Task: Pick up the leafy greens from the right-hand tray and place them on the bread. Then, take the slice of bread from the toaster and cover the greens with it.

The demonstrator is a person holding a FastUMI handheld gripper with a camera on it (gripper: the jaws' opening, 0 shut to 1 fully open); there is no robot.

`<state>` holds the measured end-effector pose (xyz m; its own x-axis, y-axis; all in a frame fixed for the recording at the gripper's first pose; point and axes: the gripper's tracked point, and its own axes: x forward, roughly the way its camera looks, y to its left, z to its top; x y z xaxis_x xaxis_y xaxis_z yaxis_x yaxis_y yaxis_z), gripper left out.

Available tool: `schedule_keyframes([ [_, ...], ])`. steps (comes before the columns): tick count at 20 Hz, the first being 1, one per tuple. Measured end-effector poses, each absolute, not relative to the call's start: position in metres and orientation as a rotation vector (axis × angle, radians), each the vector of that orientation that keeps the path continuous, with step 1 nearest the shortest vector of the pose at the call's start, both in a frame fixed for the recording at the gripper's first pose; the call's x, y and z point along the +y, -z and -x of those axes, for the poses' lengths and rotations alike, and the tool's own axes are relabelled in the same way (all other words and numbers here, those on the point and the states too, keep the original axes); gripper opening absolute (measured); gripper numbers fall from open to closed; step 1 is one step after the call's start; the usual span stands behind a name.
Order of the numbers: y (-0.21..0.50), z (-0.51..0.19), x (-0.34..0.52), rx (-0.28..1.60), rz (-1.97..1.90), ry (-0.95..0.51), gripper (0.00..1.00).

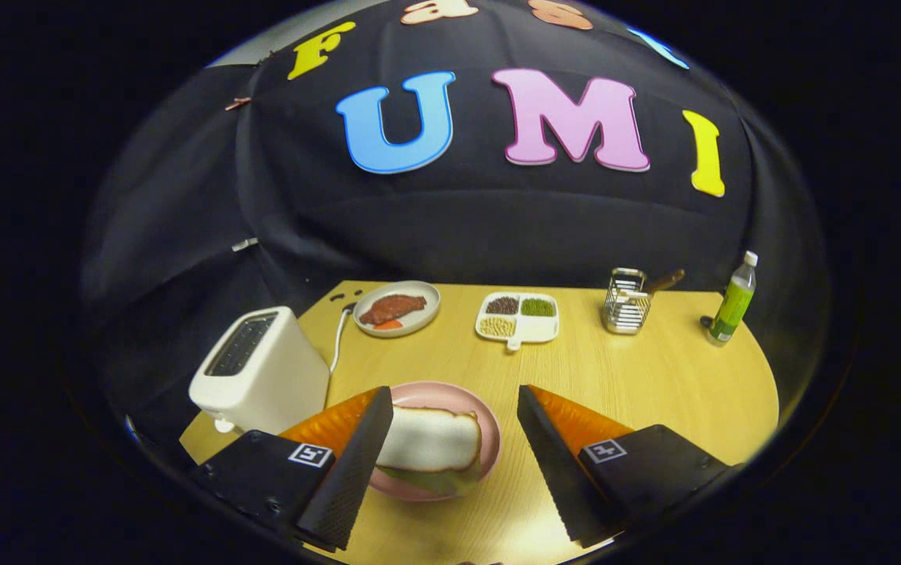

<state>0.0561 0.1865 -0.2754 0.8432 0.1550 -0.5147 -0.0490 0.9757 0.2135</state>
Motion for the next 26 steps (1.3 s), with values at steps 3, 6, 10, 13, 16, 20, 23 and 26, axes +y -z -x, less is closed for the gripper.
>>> schedule_keyframes([
  [3, 0.222, -0.052, 0.185, 0.469, -0.180, -0.135, 0.99],
  [6, 0.176, -0.042, 0.177, 0.389, -0.131, -0.140, 0.99],
  [10, 0.138, -0.021, 0.175, 0.320, -0.117, -0.135, 0.99],
  [13, 0.131, -0.009, 0.169, 0.305, -0.124, -0.122, 0.99],
  [16, 0.131, -0.006, 0.165, 0.307, -0.124, -0.110, 0.99],
  [20, 0.126, -0.009, 0.162, 0.300, -0.140, -0.110, 0.99],
  [23, 0.123, -0.011, 0.162, 0.297, -0.138, -0.119, 0.99],
  [26, 0.123, -0.011, 0.162, 0.293, -0.137, -0.123, 0.99],
])
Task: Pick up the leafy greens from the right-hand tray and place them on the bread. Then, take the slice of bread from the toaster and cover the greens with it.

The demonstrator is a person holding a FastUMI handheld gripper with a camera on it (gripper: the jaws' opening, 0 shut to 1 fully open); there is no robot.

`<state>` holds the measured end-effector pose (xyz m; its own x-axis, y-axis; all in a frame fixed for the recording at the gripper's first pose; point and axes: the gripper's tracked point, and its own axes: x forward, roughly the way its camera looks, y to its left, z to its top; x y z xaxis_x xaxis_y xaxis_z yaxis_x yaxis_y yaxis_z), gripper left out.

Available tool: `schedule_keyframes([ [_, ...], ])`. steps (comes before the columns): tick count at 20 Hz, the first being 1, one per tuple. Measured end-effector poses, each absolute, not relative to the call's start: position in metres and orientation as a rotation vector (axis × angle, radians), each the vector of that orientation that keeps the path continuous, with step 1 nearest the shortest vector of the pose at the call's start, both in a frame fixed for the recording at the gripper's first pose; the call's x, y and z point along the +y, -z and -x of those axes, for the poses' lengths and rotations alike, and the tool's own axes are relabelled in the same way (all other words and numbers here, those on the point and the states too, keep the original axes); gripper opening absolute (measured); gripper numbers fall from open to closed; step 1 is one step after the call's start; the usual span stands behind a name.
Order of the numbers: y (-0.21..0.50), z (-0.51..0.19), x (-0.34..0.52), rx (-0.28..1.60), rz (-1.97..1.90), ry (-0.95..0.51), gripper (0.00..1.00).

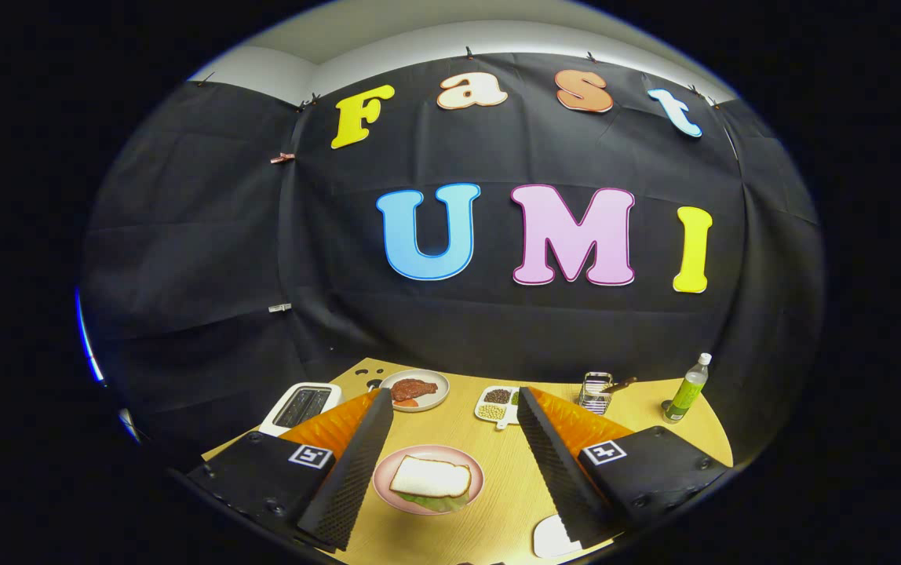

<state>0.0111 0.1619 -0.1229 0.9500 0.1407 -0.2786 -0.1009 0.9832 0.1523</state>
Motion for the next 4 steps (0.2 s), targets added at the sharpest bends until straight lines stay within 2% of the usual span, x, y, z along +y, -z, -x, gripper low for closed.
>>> schedule_keyframes([
  [4, 0.1222, -0.0106, 0.1565, 0.294, -0.139, -0.128, 0.99],
])
